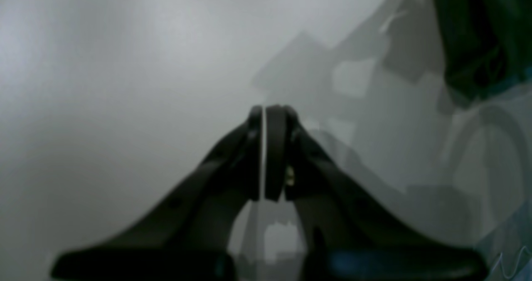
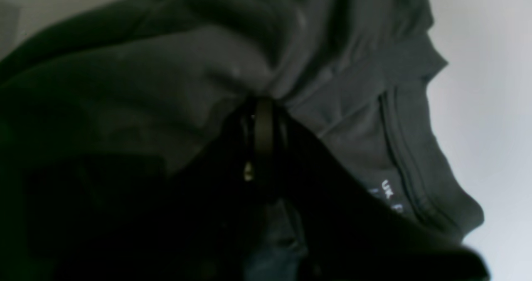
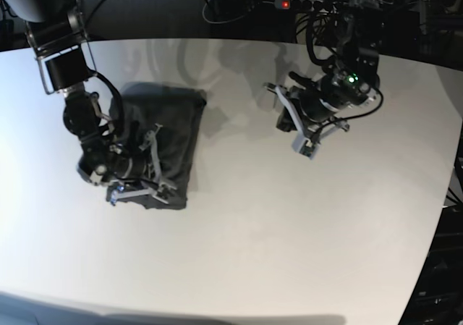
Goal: Fold the T-shirt properly
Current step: 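Slide the right gripper along the bundle side to square it, then open the right gripper and lift it off the folded shirt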
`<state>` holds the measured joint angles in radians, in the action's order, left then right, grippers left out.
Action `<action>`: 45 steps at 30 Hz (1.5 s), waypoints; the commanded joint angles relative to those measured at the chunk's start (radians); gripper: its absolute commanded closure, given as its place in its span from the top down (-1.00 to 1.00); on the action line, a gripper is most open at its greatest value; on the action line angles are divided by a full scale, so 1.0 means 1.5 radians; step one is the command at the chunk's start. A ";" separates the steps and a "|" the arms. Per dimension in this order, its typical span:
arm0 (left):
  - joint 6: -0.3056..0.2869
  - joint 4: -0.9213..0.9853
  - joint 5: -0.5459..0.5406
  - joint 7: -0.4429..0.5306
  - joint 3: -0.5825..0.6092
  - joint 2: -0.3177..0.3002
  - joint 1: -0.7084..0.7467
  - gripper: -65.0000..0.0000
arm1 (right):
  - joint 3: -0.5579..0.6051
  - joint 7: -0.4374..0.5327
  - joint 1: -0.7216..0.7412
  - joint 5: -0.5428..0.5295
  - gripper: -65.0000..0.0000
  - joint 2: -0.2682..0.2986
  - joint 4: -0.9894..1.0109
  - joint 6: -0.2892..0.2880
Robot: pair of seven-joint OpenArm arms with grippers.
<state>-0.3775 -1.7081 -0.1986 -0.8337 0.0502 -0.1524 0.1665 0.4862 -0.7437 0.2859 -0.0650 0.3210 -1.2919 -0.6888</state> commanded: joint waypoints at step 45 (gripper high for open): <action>-0.003 -0.010 -0.009 0.012 -0.001 -0.002 -0.005 -0.93 | -0.025 -0.148 -0.031 0.076 -1.00 0.075 -0.294 -0.006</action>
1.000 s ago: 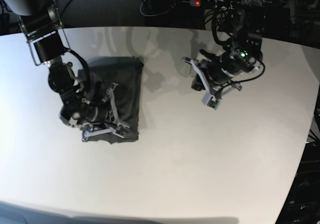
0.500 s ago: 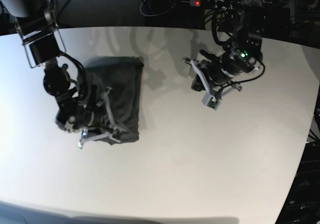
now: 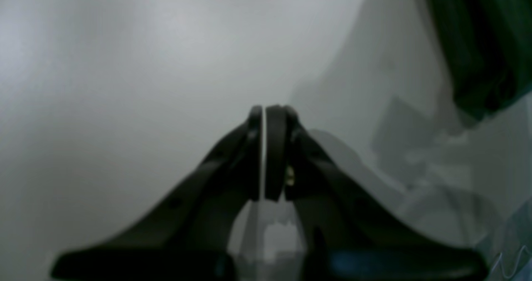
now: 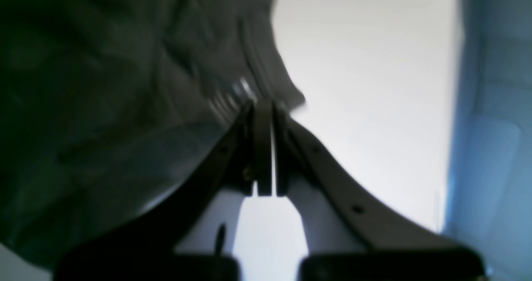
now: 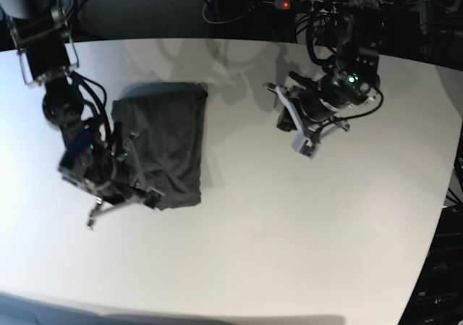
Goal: Fold the T-shirt properly
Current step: 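Open the right gripper and lift it off the folded shirt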
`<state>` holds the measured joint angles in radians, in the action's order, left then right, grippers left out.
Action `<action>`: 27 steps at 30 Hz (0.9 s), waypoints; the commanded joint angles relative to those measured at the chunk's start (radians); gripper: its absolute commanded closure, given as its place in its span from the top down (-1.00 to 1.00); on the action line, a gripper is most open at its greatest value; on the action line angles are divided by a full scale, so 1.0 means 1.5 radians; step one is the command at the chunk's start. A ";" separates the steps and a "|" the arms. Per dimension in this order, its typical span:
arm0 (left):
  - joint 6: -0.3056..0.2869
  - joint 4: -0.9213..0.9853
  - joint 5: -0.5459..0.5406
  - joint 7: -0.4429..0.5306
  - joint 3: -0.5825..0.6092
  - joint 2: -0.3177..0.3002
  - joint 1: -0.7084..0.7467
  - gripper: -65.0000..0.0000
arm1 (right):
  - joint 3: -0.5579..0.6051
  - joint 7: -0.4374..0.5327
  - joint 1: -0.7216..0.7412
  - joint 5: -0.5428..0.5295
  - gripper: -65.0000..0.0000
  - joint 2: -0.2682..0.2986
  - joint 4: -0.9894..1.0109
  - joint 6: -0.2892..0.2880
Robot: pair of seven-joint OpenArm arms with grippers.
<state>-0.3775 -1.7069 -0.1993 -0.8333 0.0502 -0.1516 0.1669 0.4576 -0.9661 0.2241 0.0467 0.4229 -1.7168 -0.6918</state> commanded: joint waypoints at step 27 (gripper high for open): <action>-0.004 -0.016 -0.010 0.014 -0.001 -0.013 0.004 -0.93 | -0.243 0.079 -0.249 0.031 -1.00 -0.096 -0.106 -0.004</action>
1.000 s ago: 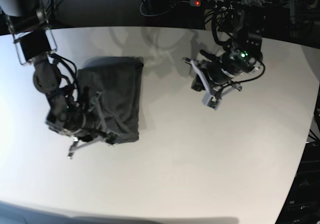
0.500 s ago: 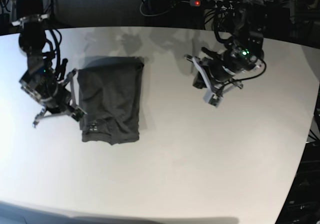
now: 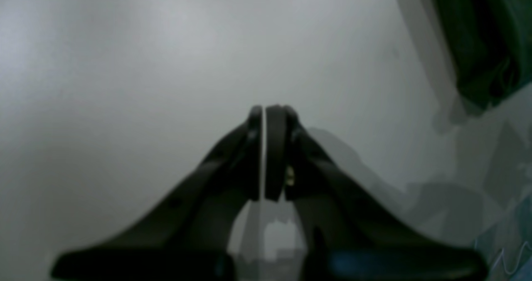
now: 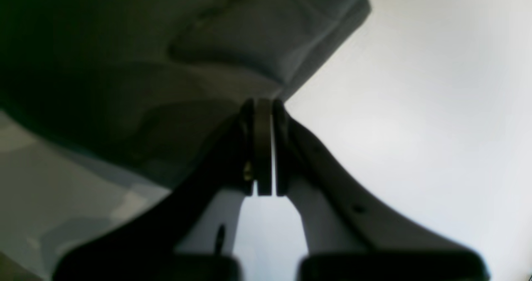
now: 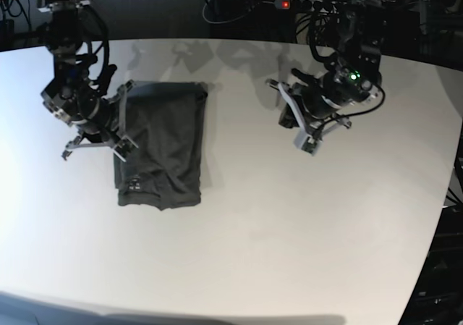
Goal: Fold the T-shirt properly
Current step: 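Open the right gripper and lift it off the folded shirt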
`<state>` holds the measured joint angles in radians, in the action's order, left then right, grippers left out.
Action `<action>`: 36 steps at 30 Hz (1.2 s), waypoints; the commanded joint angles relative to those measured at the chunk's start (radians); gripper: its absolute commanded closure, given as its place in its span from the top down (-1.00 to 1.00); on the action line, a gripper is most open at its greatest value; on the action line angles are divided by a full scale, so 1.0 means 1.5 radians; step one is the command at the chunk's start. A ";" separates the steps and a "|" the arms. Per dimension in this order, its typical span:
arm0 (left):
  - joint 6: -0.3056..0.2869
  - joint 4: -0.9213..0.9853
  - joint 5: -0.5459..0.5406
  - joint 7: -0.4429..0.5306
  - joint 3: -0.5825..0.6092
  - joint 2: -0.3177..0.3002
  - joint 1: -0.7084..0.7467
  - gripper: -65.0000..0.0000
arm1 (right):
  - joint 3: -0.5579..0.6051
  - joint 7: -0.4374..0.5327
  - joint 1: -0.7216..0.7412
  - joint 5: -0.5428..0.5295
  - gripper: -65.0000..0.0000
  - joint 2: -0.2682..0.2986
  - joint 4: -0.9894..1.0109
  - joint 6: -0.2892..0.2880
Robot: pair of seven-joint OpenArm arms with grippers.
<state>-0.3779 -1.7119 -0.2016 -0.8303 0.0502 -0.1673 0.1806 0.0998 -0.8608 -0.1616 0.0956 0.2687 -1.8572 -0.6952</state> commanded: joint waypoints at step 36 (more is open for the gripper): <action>-0.003 -0.013 -0.008 0.012 -0.001 -0.006 -0.002 -0.93 | -0.096 0.086 -0.029 0.000 -1.00 -0.056 0.091 -0.002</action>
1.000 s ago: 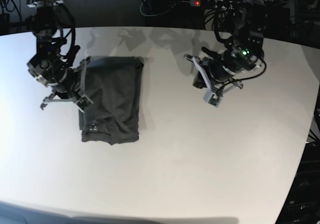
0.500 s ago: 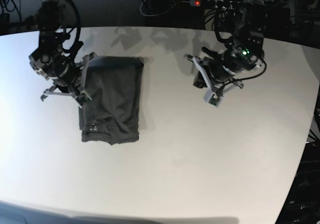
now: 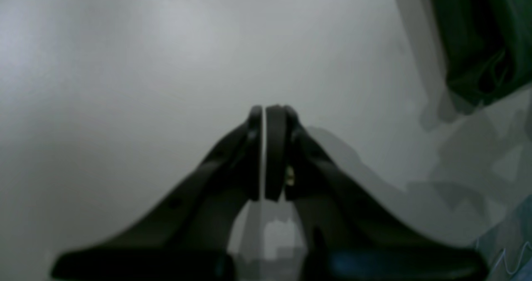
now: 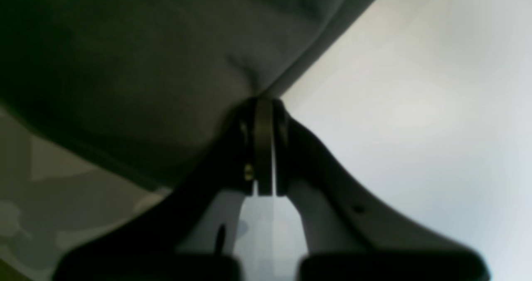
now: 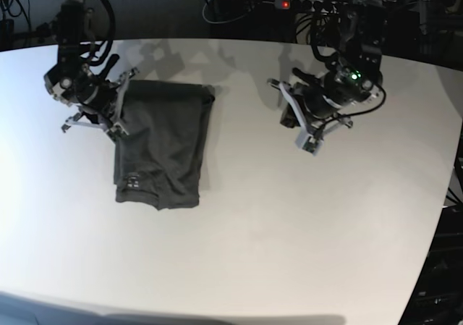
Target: Fold the T-shirt properly
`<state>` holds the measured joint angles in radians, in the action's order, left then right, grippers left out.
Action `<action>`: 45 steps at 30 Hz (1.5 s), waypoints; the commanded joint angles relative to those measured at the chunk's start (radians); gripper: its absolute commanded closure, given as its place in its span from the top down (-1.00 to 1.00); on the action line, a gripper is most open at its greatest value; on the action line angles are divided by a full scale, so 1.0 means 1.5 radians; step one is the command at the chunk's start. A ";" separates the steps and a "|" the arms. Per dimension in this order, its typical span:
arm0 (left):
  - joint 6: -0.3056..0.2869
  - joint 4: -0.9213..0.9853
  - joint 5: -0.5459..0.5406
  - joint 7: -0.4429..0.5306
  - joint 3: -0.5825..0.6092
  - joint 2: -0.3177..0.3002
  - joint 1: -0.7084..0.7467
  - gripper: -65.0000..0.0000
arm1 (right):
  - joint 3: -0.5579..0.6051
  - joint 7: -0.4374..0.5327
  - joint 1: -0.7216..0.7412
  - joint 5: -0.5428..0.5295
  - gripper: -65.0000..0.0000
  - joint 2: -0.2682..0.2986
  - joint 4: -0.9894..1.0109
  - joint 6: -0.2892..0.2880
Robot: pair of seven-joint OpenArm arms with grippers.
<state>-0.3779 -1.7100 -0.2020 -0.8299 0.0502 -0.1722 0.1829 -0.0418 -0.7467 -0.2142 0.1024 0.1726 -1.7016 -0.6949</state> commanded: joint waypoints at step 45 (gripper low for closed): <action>-0.129 -0.173 -0.003 0.038 -0.111 -0.034 0.311 -0.93 | -0.242 0.211 -0.319 -0.002 -1.00 -0.043 -0.058 -0.002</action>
<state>-0.5694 -1.9522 -0.1982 -0.7818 -0.1150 -0.2165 0.6430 -0.4019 -0.4053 -0.6743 0.0948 0.1047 -1.7840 -0.6865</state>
